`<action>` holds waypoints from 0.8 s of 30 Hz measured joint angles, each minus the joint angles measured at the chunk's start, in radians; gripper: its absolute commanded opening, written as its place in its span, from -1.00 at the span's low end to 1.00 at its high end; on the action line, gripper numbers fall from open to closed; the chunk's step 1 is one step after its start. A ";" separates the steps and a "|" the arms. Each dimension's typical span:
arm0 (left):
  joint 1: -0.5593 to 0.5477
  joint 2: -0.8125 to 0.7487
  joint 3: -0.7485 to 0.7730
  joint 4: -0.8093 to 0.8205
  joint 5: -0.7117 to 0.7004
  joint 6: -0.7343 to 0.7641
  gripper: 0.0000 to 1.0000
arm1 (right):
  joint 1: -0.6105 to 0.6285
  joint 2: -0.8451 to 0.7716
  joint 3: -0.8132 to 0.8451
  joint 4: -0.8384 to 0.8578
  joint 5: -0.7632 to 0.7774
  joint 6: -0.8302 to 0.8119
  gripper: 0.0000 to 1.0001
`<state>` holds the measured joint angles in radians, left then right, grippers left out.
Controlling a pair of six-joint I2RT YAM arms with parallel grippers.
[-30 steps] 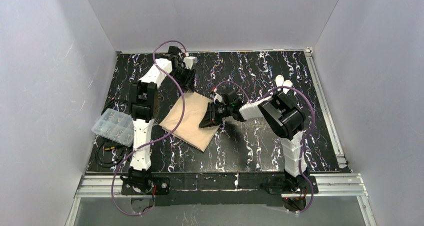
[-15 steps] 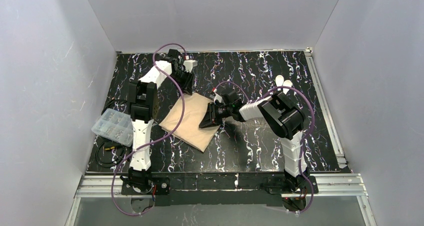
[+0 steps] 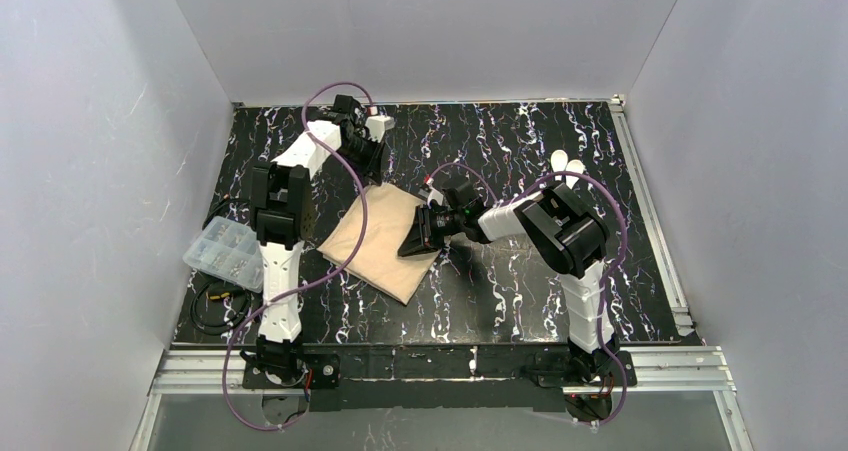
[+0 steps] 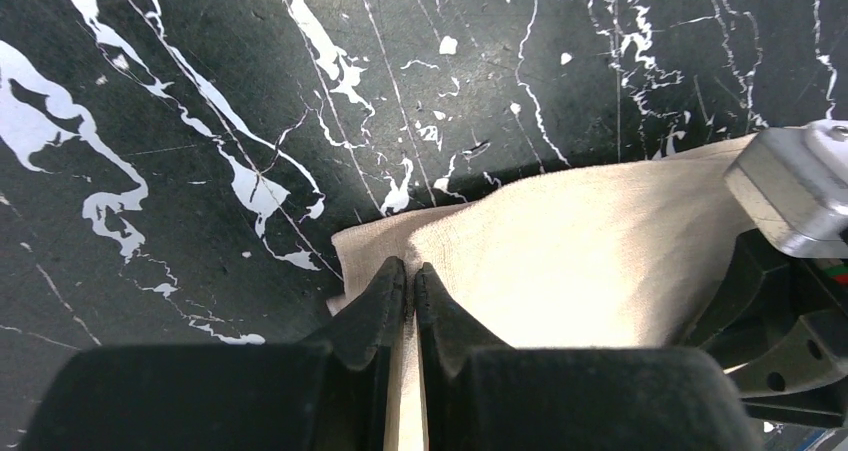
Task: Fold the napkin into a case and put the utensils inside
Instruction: Pick up the top corner of the square folded napkin from the center of the board, then fold the top corner of the square-folded napkin at the center of the board.
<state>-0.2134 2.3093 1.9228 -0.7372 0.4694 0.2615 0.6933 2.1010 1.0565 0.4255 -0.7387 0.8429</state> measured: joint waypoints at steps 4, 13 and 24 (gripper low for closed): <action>0.000 -0.027 -0.014 0.013 0.011 0.000 -1.00 | -0.001 0.000 0.000 0.000 0.000 0.000 -0.45; 0.000 -0.078 -0.053 0.017 0.047 0.003 -1.00 | -0.006 0.000 0.000 0.002 -0.002 0.000 -0.39; -0.007 -0.279 -0.232 -0.044 0.152 -0.054 -1.00 | -0.017 -0.024 0.005 -0.017 -0.020 0.014 -0.22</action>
<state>-0.2203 2.0300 1.6909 -0.7815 0.6216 0.2077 0.6765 2.0773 1.0615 0.4088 -0.7586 0.8574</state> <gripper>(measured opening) 0.037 0.385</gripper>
